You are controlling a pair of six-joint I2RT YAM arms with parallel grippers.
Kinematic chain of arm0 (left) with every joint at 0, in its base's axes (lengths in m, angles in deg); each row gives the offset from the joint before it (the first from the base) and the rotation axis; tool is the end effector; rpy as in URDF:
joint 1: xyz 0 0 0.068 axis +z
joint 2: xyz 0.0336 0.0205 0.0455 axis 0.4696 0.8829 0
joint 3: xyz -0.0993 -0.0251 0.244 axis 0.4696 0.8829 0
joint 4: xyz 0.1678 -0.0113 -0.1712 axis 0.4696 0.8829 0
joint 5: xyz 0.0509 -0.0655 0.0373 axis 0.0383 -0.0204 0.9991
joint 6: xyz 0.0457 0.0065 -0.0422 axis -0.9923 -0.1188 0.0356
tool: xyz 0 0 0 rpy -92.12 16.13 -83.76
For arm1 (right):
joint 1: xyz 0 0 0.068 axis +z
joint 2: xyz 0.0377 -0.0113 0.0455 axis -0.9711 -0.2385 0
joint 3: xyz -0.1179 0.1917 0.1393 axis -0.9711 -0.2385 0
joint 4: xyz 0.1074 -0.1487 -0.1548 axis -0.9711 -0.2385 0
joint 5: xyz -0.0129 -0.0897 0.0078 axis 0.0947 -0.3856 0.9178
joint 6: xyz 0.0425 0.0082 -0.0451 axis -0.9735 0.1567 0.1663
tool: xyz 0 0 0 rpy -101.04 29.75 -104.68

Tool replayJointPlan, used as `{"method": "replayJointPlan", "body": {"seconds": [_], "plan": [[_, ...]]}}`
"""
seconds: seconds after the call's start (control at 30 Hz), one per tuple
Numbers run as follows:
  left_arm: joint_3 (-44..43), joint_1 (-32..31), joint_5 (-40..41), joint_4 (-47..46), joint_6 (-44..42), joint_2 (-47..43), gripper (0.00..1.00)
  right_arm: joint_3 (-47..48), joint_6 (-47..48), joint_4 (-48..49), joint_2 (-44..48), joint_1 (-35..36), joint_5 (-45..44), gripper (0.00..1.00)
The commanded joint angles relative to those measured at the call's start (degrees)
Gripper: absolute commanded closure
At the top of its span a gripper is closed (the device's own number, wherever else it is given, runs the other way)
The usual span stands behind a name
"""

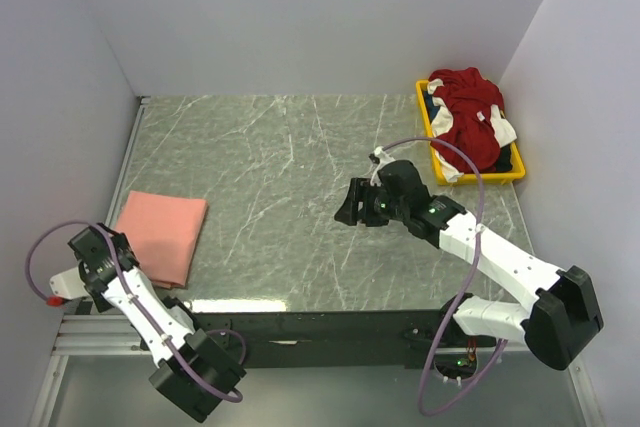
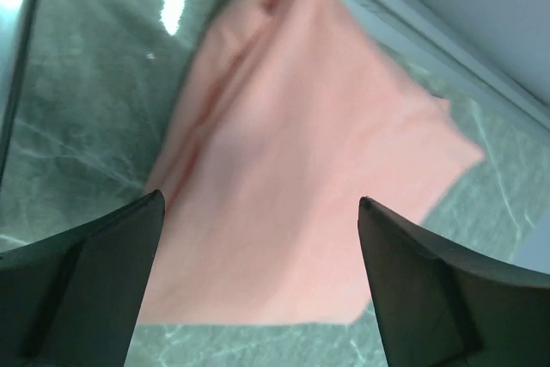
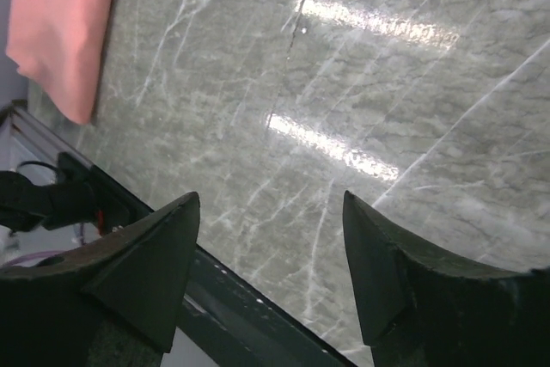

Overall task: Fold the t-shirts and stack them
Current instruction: Reset both grippers

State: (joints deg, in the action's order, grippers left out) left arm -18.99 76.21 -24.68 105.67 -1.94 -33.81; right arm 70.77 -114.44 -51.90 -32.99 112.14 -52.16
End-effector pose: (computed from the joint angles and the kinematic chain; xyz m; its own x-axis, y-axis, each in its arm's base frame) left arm 0.0731 0.0944 0.1933 0.6097 -0.7330 -0.3016 -0.7548 -0.4208 -0.5032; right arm 0.1886 0.1501 0.2555 -0.8053 0.0751 -0.5881 -0.3299 0.7675 0.5497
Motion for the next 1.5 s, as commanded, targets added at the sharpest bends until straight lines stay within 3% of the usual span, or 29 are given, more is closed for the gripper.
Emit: {"method": "replayJointPlan", "body": {"seconds": [0.0, 0.03, 0.17, 0.23, 0.3, 0.4, 0.47, 0.5, 0.53, 0.6, 0.63, 0.83, 1.1, 1.27, 1.47], "plan": [[-6.49, 0.22, -1.33, -1.40, -6.00, 0.72, 0.01, 0.23, 0.87, -0.17, 3.09, 0.53, -1.39, 0.25], [-7.29, 0.22, -2.12, -1.75, -8.54, 1.07, 0.01, 0.32, 1.04, -0.26, 3.26, 0.53, -1.57, 0.20], [-9.06, -0.57, -8.01, -5.08, -13.04, 1.60, 0.01, 1.55, 1.39, -0.96, 4.06, 0.62, -1.40, 0.16], [-8.71, -4.33, -10.56, -8.60, -14.18, 1.51, 0.01, 2.16, 1.57, -1.14, 4.14, 0.53, -1.13, 0.15], [-9.41, -9.24, -8.04, -9.83, -13.75, 2.39, 0.01, 2.69, 1.40, -1.14, 4.32, 0.53, -0.87, 0.14], [-11.69, -29.22, -0.76, -11.24, -10.95, 5.19, 0.01, 3.22, 0.78, -1.40, 4.93, 0.44, -1.74, 0.13], [-12.48, -37.00, 1.02, -13.96, -9.10, 7.56, 0.01, 3.48, -0.01, -1.75, 5.55, 0.09, -3.58, 0.13], [-13.88, -40.96, 2.16, -14.49, -8.57, 10.45, 0.01, 3.57, -0.27, -1.93, 5.81, 0.09, -4.46, 0.12], [-14.94, -49.79, 6.35, -14.93, -7.26, 12.13, 0.00, 3.66, -0.54, -2.02, 5.99, -0.08, -5.08, 0.12], [-19.05, -58.71, 10.59, -15.99, -7.16, 18.43, 0.00, 4.01, -0.71, -2.98, 6.60, -0.26, -8.50, 0.11], [-20.82, -66.50, 14.00, -15.82, -7.33, 20.83, 0.01, 4.10, -0.98, -3.33, 6.78, -0.43, -9.73, 0.09], [-31.82, -83.77, 14.39, -19.05, -13.38, 37.36, 0.01, 3.66, -1.94, -4.48, 8.45, -2.28, -16.24, 0.07], [-34.81, -94.60, 8.87, -27.14, -21.65, 42.82, 0.00, -1.69, -2.47, -2.99, 13.72, -3.42, -22.48, 0.07], [-30.52, -94.79, 3.68, -32.86, -23.94, 38.97, 0.00, -5.65, -2.73, -2.98, 18.38, -3.51, -28.37, 0.06], [-28.04, -94.70, 5.16, -35.15, -25.61, 34.30, 0.01, -8.55, -3.70, -2.81, 21.28, -3.51, -32.15, 0.03]]}}
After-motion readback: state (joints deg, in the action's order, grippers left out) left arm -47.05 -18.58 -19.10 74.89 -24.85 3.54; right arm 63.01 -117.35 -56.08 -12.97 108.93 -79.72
